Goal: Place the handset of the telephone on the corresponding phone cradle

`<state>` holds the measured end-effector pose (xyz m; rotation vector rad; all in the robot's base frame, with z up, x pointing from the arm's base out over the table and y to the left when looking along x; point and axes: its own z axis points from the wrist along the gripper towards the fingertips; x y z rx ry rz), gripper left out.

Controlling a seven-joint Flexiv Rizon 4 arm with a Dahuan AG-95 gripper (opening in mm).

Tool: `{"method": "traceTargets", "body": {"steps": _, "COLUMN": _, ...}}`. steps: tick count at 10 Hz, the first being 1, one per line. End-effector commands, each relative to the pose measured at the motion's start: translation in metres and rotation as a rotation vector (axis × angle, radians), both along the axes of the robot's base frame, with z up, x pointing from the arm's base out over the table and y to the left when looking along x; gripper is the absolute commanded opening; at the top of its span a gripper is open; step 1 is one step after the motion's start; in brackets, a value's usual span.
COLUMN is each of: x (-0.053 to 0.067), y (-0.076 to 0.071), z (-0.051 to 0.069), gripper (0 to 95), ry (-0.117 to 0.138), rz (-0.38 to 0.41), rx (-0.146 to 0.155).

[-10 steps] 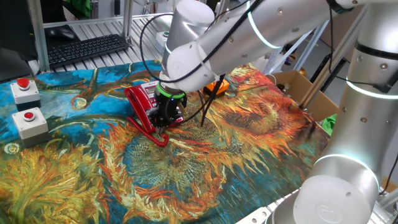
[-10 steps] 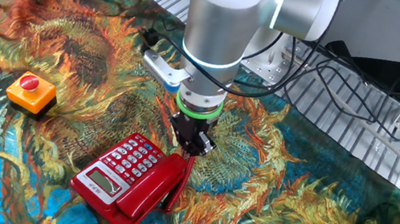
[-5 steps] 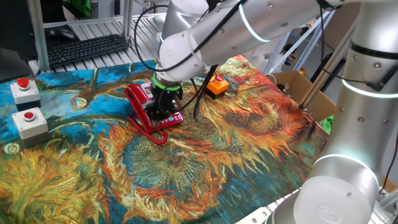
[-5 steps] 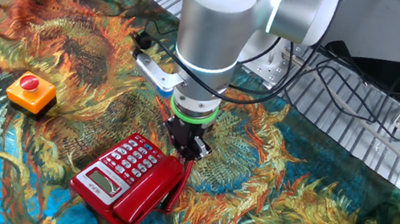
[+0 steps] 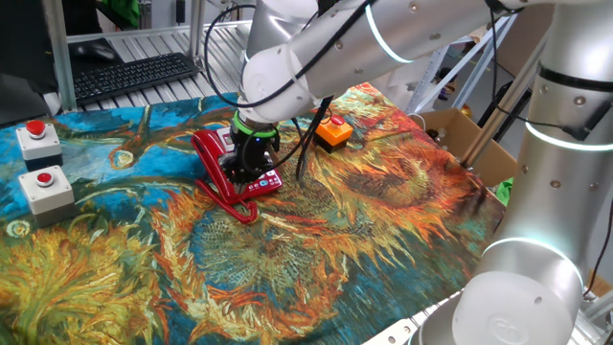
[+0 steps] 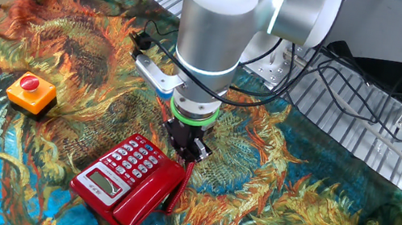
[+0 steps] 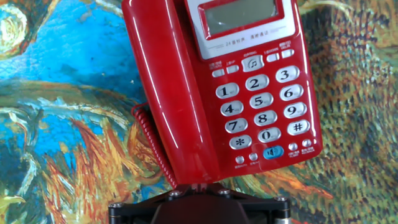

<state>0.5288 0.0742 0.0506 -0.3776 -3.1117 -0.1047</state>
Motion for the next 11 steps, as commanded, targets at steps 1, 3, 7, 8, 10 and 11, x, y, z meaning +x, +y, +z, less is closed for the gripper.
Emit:
{"method": "traceTargets", "body": {"steps": 1, "x": 0.001, "y": -0.001, "z": 0.012, "gripper": 0.0, "ry": 0.027, "rz": 0.005, "rx": 0.004}}
{"method": "traceTargets", "body": {"steps": 3, "x": 0.001, "y": -0.007, "z": 0.025, "gripper": 19.0, "ry": 0.048, "rz": 0.012, "rx": 0.005}}
{"method": "traceTargets", "body": {"steps": 7, "x": 0.003, "y": -0.046, "z": 0.044, "gripper": 19.0, "ry": 0.060, "rz": 0.136, "rx": 0.002}}
{"method": "traceTargets", "body": {"steps": 8, "x": 0.002, "y": -0.051, "z": 0.047, "gripper": 19.0, "ry": 0.060, "rz": 0.160, "rx": -0.004}}
{"method": "traceTargets", "body": {"steps": 10, "x": 0.001, "y": -0.062, "z": 0.053, "gripper": 19.0, "ry": 0.058, "rz": 0.210, "rx": -0.008}}
{"method": "traceTargets", "body": {"steps": 11, "x": 0.000, "y": -0.064, "z": 0.057, "gripper": 19.0, "ry": 0.046, "rz": 0.229, "rx": -0.007}}
